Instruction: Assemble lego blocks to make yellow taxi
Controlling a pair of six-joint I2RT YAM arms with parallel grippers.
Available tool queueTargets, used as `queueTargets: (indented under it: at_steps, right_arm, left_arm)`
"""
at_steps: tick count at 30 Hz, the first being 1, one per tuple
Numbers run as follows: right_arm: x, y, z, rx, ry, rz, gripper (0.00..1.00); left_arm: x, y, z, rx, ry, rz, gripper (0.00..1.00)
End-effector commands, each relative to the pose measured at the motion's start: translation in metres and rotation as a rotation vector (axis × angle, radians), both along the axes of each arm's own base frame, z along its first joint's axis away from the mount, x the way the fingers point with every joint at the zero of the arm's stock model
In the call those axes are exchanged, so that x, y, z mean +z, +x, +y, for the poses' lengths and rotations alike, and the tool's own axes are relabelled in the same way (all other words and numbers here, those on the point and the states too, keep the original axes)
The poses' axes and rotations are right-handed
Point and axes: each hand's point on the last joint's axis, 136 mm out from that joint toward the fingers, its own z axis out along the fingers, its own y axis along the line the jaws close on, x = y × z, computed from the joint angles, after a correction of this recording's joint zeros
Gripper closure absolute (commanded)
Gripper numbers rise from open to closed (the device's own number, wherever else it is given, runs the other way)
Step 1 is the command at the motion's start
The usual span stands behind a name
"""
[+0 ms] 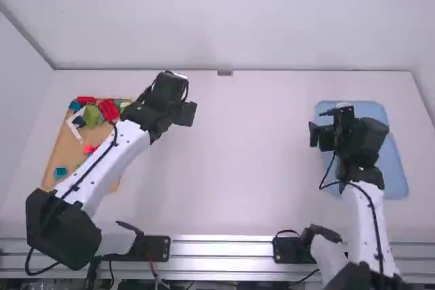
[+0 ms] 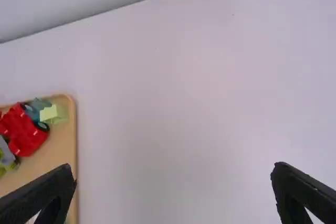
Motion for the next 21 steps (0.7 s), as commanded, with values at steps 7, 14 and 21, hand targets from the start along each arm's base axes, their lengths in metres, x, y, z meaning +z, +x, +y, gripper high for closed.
queueTargets:
  at_steps: [7,14,21]
  right_arm:
    - [0.049,-0.017,0.075,0.199,-0.102,-0.17,0.02]
    - [0.055,-0.022,0.069,0.172,-0.228,-0.238,0.06]
    - [0.037,-0.036,0.04,0.003,-0.178,-0.223,0.16]
  left_arm:
    - [0.028,-0.017,-0.028,-0.246,-0.04,-0.073,0.01]
    - [0.044,-0.025,-0.022,-0.265,-0.092,-0.134,0.05]
    - [0.053,-0.027,0.006,-0.152,-0.197,-0.218,0.14]
